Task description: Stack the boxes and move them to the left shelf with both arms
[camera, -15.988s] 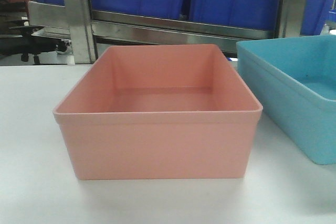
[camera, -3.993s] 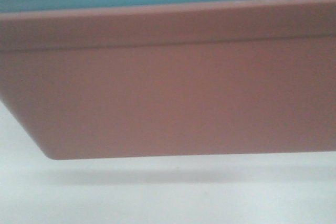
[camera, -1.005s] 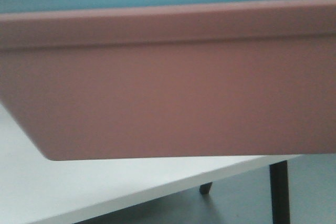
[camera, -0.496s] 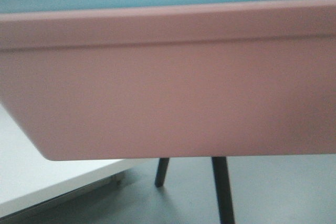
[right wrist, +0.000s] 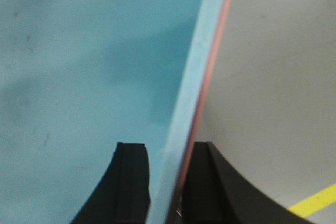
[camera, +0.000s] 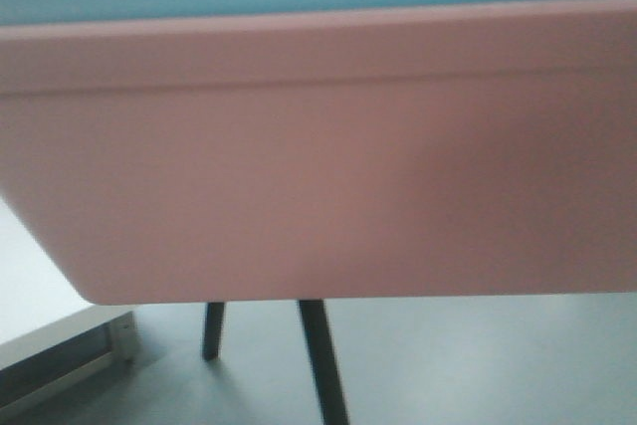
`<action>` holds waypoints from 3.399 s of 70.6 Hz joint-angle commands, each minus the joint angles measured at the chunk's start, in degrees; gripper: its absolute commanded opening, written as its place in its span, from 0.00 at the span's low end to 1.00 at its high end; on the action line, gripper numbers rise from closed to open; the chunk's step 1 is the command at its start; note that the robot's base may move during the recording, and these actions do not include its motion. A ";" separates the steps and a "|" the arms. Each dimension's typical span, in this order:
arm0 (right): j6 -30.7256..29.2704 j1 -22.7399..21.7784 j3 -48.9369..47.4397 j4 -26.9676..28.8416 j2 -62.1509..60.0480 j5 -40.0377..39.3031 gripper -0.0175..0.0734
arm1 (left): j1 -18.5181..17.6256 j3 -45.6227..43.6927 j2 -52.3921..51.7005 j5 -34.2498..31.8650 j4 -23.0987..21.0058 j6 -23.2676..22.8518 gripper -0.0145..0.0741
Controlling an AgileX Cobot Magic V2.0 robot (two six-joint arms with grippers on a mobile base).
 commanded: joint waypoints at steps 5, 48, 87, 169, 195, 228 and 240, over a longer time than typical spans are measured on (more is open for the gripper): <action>-0.22 -0.21 -2.14 0.37 -1.90 -7.44 0.23 | -0.98 -2.25 -1.71 -4.11 2.23 1.81 0.16; -0.22 -0.21 -2.14 0.37 -1.90 -7.44 0.23 | -0.98 -2.25 -1.71 -4.11 2.23 1.81 0.16; -0.22 -0.21 -2.14 0.37 -1.90 -7.44 0.23 | -0.98 -2.25 -1.71 -4.11 2.23 1.81 0.16; -0.22 -0.21 -2.14 0.37 -1.90 -7.44 0.23 | -0.98 -2.25 -1.71 -4.11 2.23 1.81 0.16; -0.22 -0.21 -2.14 0.37 -1.90 -7.44 0.23 | -0.98 -2.25 -1.71 -4.11 2.23 1.81 0.16; -0.22 -0.21 -2.14 0.37 -1.90 -7.50 0.23 | -0.98 -2.25 -1.71 -4.11 2.23 1.81 0.16; -0.22 -0.21 -2.14 0.37 -1.90 -7.50 0.23 | -0.98 -2.25 -1.71 -4.11 2.23 1.81 0.16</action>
